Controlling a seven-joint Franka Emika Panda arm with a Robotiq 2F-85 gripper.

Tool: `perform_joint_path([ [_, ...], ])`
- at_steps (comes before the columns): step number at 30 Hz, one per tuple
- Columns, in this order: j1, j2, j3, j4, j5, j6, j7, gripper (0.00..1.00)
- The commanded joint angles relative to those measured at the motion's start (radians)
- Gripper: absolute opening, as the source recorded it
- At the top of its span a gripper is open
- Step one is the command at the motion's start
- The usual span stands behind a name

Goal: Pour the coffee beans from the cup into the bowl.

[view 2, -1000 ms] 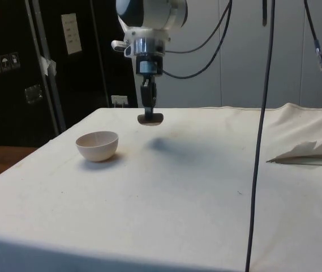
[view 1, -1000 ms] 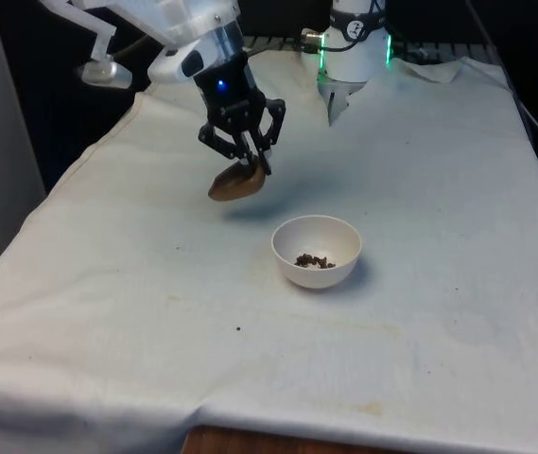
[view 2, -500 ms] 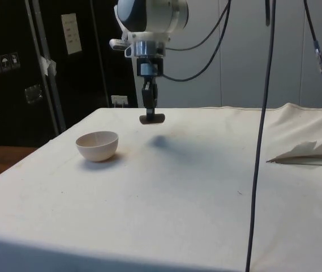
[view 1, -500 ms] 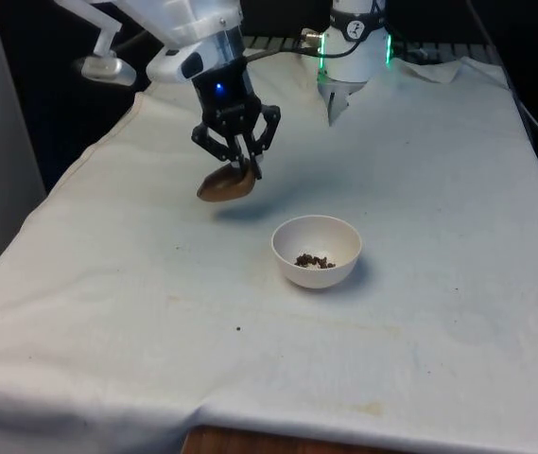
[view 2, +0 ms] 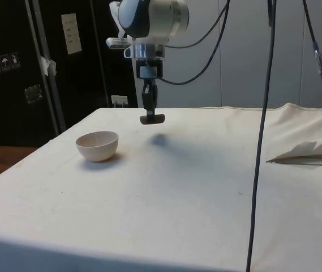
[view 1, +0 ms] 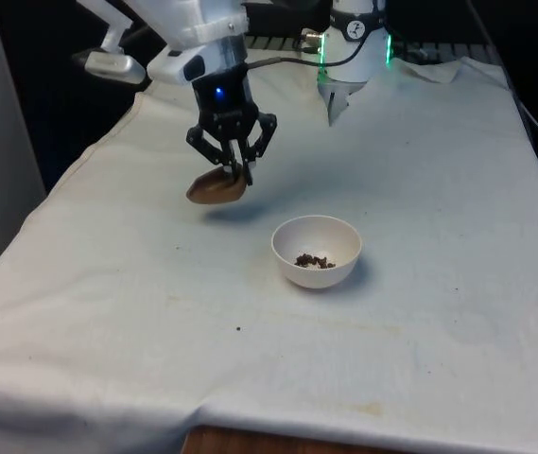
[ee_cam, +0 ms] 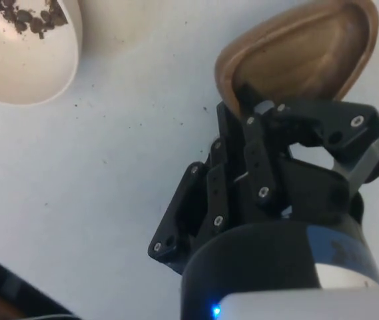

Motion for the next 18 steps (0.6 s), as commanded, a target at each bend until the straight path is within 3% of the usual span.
perform_joint_path([
  [1,0.013,0.005,-0.006,-0.007,-0.012,0.026,0.016,0.01],
  [4,0.012,0.007,0.006,-0.016,-0.022,0.055,0.029,0.01],
  [5,0.0,0.005,0.019,-0.017,-0.016,0.05,0.022,0.01],
  [6,0.012,0.011,0.013,-0.022,-0.025,0.074,0.037,0.01],
  [13,0.016,0.029,0.032,-0.037,-0.031,0.139,0.056,0.01],
  [14,0.002,0.025,0.041,-0.031,-0.018,0.119,0.039,0.01],
  [15,0.017,0.034,0.036,-0.04,-0.032,0.156,0.061,0.01],
  [18,0.018,0.042,0.042,-0.045,-0.035,0.182,0.069,0.01],
])
